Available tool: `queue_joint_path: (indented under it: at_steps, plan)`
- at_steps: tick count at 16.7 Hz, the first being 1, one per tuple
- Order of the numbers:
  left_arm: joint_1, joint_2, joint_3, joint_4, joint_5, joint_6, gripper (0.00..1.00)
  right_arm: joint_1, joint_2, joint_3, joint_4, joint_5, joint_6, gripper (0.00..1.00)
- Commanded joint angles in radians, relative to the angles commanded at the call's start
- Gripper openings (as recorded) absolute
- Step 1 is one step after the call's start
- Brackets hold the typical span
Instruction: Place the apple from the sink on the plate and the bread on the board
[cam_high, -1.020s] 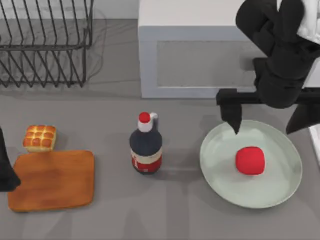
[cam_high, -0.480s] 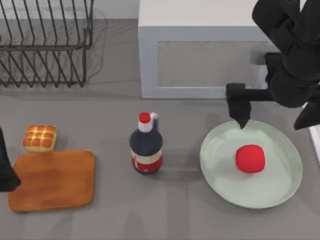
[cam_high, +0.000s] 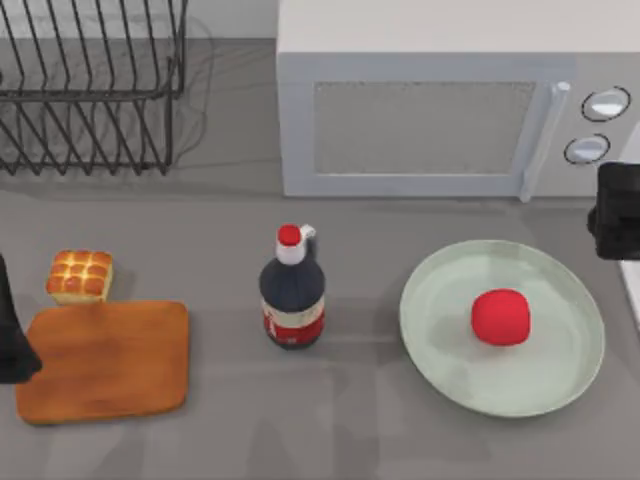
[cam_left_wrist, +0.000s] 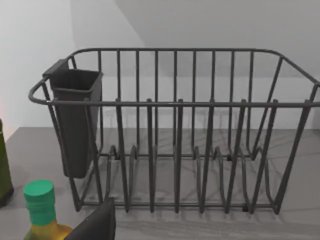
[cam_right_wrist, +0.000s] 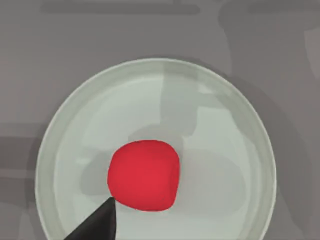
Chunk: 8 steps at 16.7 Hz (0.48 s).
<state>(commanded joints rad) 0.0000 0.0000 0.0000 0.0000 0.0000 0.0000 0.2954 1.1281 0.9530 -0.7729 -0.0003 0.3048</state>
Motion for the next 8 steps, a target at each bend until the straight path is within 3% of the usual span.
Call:
queue_joint_path:
  at_steps: [8]
  plan:
    - [0.000,0.000,0.000,0.000,0.000,0.000,1.00,-0.196,-0.791,-0.645,0.512,0.000,-0.202,1.00]
